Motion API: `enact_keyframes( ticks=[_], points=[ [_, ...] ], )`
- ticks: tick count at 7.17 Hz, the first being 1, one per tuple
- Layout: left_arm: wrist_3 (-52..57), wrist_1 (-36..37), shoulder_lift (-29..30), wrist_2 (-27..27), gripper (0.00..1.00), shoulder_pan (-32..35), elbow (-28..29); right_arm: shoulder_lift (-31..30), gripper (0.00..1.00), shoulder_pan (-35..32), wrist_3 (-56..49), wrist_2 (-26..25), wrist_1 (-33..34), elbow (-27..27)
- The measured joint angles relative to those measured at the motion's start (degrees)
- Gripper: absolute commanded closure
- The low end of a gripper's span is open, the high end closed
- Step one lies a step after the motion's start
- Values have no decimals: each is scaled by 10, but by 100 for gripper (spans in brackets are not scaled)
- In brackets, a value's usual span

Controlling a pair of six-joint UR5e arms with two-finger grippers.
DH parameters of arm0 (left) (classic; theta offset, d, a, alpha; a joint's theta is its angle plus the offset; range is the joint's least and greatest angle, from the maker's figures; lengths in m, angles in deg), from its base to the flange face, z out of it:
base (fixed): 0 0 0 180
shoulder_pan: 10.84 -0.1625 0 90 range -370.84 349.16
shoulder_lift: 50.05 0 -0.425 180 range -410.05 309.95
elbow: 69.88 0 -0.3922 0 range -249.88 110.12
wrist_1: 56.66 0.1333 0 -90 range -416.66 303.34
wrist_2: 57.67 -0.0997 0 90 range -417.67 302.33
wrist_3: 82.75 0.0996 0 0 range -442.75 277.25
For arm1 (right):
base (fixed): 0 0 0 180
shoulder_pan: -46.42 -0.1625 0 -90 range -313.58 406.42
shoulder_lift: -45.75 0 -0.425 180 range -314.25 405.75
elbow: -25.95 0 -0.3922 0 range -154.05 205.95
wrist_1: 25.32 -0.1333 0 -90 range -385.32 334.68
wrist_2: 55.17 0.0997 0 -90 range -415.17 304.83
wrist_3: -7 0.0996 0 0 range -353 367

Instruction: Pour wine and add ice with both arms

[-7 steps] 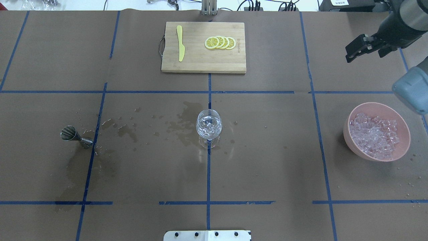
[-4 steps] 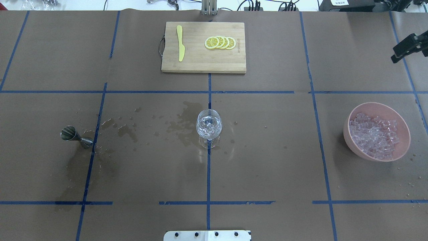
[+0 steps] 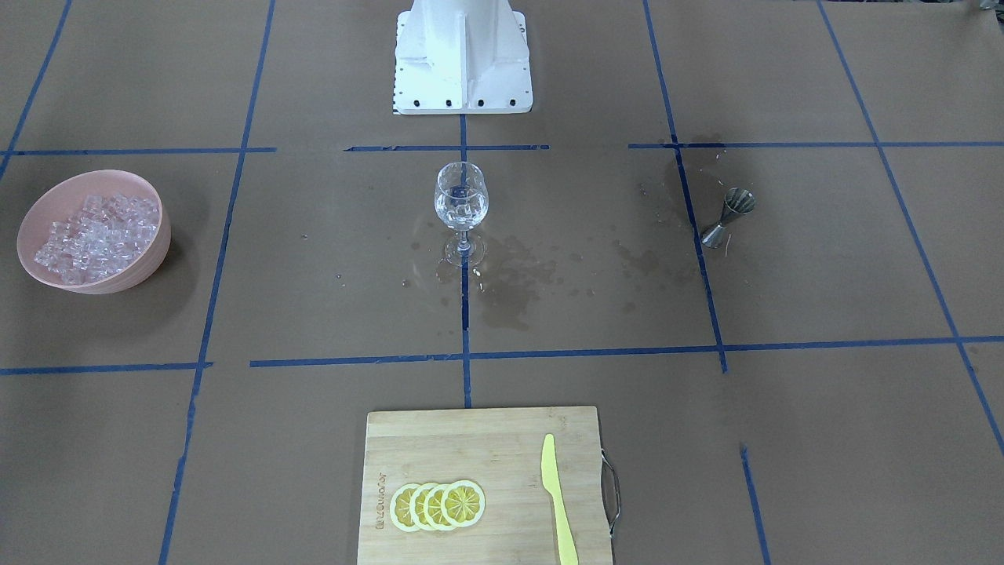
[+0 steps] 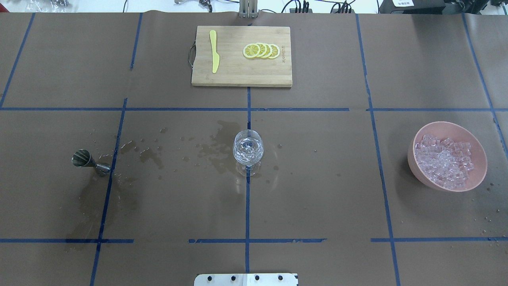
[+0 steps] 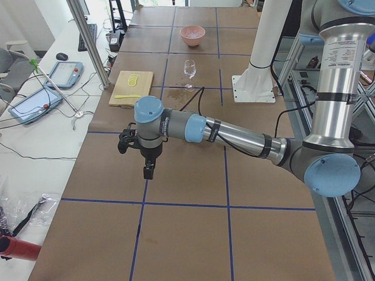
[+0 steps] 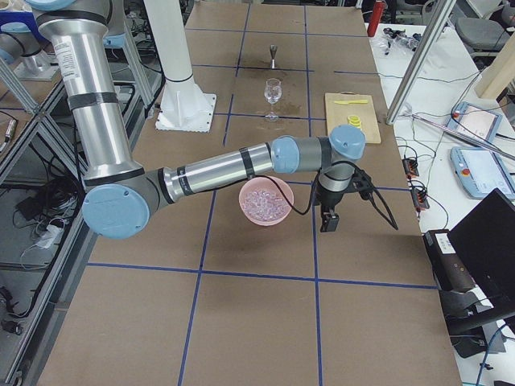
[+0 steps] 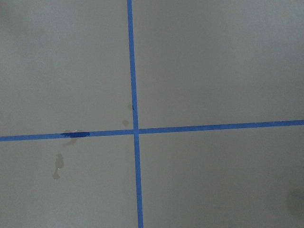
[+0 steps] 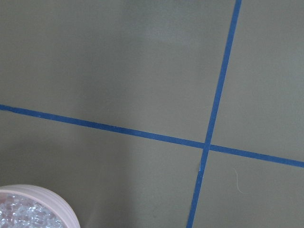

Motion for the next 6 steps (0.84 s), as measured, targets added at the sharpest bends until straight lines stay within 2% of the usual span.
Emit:
enact_keyframes(
  ticks=[2,6],
  points=[
    [22,-14,-2,0,0,4,31,-16,0,-15,-7,17,-34,25],
    [55,-18,-22,1,0,12,65,-36,0,-18,19,16,-143,88]
  ],
)
